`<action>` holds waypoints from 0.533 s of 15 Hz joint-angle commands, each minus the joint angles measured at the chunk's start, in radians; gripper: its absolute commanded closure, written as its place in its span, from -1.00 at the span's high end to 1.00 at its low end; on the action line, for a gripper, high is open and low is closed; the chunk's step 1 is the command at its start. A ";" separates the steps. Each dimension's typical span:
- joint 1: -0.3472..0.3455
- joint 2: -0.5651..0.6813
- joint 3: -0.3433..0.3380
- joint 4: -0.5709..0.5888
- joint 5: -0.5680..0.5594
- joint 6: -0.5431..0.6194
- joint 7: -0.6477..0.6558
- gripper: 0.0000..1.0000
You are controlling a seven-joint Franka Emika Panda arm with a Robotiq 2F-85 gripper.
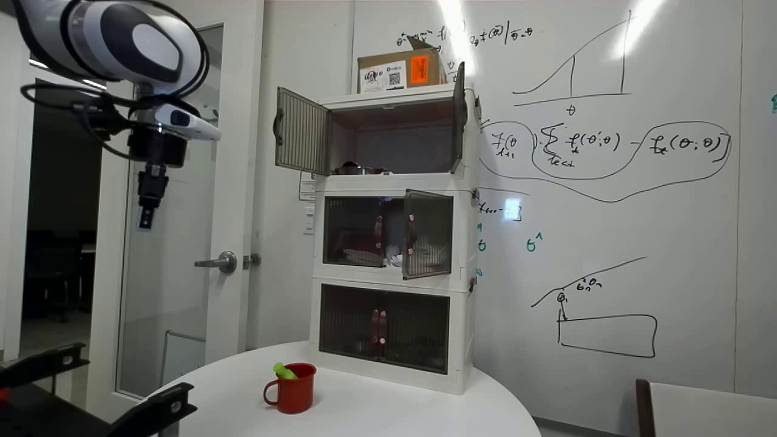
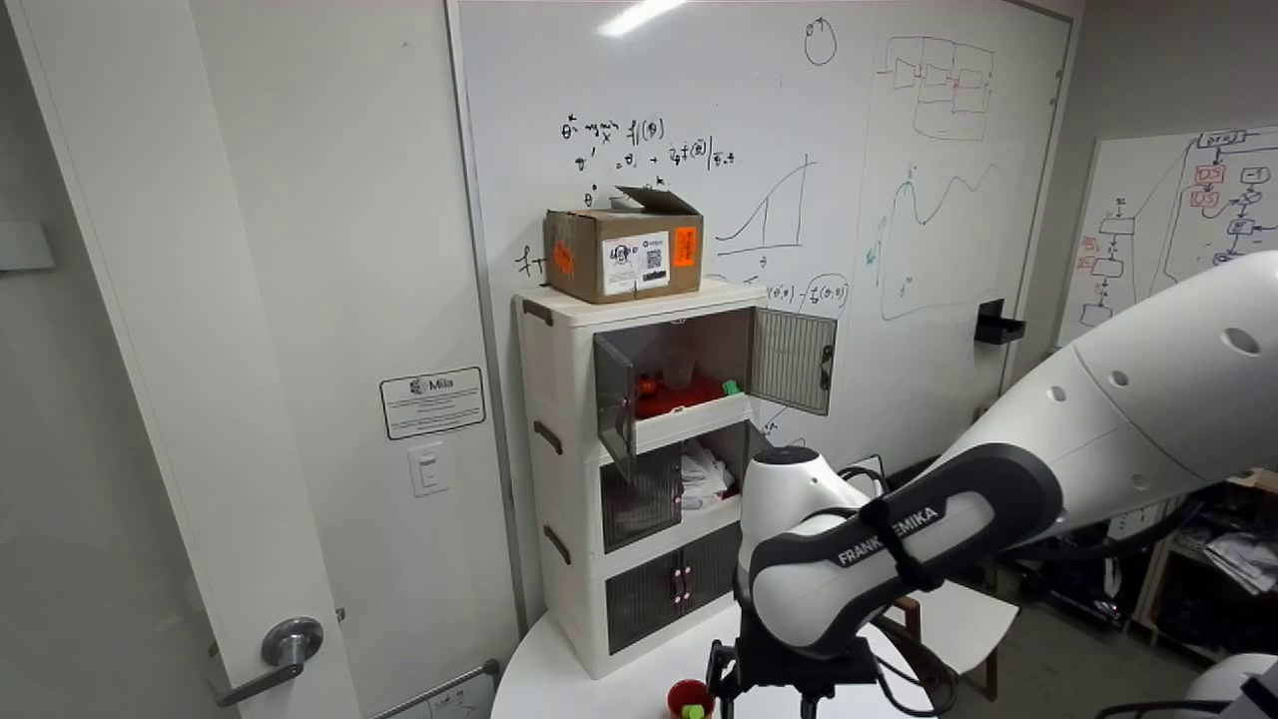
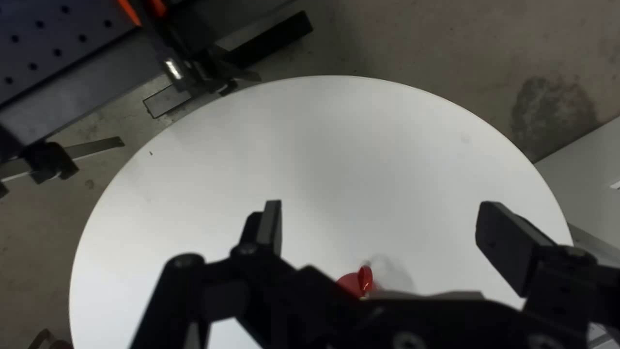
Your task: Put the cup inside the top drawer
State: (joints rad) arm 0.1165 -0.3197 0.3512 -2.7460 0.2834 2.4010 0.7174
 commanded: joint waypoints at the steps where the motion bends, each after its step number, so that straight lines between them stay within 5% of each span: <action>1: 0.022 0.232 -0.006 0.069 0.016 0.183 0.092 1.00; 5: 0.053 0.450 -0.042 0.188 0.004 0.277 0.108 1.00; 8: 0.080 0.576 -0.089 0.307 -0.041 0.240 0.143 1.00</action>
State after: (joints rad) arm 0.1576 0.1084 0.3162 -2.5761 0.2776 2.6612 0.8133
